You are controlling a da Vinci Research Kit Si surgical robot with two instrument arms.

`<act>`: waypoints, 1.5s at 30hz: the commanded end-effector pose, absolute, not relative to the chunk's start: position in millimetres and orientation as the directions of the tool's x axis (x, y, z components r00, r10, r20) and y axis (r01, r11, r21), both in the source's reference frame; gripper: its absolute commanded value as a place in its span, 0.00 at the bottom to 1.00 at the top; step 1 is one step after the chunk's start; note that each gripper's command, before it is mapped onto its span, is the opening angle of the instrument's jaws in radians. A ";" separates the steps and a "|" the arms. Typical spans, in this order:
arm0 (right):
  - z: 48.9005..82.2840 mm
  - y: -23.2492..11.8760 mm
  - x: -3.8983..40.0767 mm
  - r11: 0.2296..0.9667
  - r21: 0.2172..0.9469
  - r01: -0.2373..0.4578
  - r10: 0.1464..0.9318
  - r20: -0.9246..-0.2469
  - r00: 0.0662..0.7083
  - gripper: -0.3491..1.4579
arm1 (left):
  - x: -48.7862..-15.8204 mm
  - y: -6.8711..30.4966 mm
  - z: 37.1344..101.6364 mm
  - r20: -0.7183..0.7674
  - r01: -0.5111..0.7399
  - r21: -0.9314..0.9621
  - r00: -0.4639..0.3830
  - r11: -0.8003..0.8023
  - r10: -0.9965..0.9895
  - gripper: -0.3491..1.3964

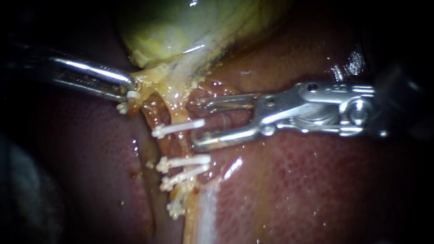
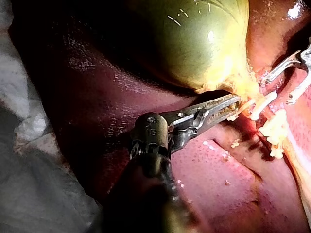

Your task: Going back third clip right tube

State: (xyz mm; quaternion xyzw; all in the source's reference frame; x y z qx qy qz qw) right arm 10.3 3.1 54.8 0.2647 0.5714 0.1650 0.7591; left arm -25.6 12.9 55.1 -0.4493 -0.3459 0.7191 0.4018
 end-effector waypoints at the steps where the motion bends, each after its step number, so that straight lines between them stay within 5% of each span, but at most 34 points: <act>1: 54.5 3.0 9.5 0.812 0.581 0.060 0.541 -0.788 0.295 0.47 | -25.6 12.9 55.1 -0.368 -0.266 -0.859 -0.274 -0.438 0.889 0.00; 9: 52.8 1.8 5.5 0.855 0.512 0.080 0.444 -0.803 0.397 0.47 | -25.6 12.9 55.1 -0.368 -0.266 -0.859 -0.274 -0.438 0.888 0.00; 45: 51.6 1.9 3.2 0.856 0.513 0.066 0.450 -0.802 0.393 0.47 | -30.9 12.3 60.9 -0.381 -0.263 -0.852 -0.281 -0.452 0.881 0.00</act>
